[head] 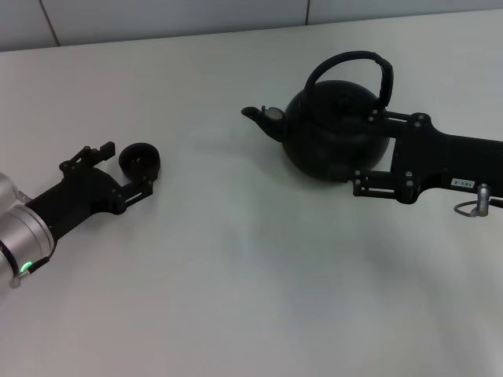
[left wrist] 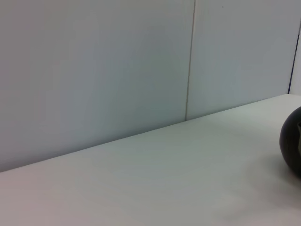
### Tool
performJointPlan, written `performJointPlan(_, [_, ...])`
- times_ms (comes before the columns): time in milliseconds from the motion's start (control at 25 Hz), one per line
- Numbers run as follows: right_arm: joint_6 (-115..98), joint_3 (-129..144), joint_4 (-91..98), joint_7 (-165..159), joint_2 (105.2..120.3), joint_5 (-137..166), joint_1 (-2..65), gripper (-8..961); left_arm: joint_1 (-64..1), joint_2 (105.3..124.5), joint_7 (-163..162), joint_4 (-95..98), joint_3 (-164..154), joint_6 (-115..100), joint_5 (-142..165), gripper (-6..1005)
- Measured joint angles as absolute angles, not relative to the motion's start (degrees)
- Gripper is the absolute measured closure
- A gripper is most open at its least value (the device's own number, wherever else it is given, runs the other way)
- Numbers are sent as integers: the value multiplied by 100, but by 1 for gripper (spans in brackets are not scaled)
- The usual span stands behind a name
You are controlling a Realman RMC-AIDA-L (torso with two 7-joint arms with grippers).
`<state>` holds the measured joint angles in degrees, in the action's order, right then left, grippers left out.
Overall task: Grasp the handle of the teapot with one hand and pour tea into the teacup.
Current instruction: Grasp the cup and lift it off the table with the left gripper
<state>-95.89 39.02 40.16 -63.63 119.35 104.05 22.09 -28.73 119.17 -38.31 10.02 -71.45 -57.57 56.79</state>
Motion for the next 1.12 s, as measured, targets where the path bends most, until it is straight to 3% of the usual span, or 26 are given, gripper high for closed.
performJointPlan(1120, [-9629,3902,4017,-6363,11935,10406,2240,223,-2956,11917,-3832,1028,-7374,-5605,5686,196])
